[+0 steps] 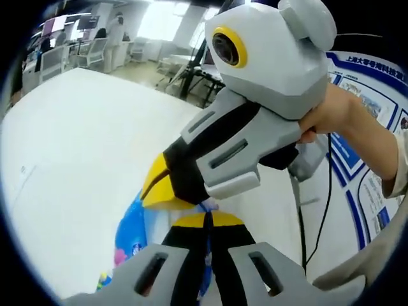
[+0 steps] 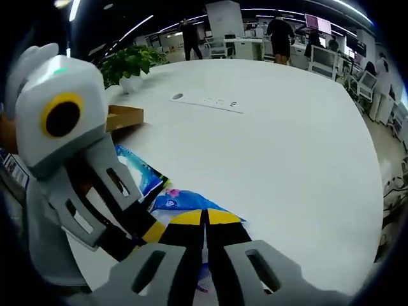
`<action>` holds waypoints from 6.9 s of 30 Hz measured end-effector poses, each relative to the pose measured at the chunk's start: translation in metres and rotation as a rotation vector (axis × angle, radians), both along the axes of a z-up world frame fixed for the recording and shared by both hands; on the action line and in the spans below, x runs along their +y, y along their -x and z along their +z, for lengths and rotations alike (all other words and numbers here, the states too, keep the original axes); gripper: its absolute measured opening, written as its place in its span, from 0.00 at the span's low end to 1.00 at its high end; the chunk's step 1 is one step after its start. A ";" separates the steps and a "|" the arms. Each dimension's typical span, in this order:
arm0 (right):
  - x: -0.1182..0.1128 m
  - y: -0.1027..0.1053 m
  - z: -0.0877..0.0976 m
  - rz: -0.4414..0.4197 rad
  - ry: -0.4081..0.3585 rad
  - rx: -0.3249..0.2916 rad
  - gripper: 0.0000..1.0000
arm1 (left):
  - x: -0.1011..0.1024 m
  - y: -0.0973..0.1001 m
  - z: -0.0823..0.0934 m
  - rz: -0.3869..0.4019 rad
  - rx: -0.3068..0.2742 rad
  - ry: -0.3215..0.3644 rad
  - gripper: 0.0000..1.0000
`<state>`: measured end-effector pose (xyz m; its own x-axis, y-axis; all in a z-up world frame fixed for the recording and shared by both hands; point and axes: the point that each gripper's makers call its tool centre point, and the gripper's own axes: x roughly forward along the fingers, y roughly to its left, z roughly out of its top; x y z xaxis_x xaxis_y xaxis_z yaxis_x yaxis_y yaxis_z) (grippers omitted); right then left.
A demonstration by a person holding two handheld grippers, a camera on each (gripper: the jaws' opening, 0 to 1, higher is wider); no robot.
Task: Operate the shoe box by opening the lid, removing the specified soft item, and placing it in the target area until the item is outside and the box remains undamaged.
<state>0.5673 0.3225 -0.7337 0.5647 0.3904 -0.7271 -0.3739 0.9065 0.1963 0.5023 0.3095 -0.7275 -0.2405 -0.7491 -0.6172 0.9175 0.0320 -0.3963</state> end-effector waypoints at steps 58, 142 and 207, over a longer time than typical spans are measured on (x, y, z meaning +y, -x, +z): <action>0.002 0.032 0.053 0.006 0.135 -0.061 0.02 | 0.062 -0.015 0.060 0.079 -0.147 0.045 0.04; 0.312 0.055 0.075 0.830 0.236 -0.046 0.46 | 0.547 -0.034 0.066 0.886 -0.338 -0.171 0.51; 0.385 0.077 -0.020 1.154 0.275 0.105 0.16 | 0.615 -0.025 0.009 1.057 -0.211 -0.246 0.05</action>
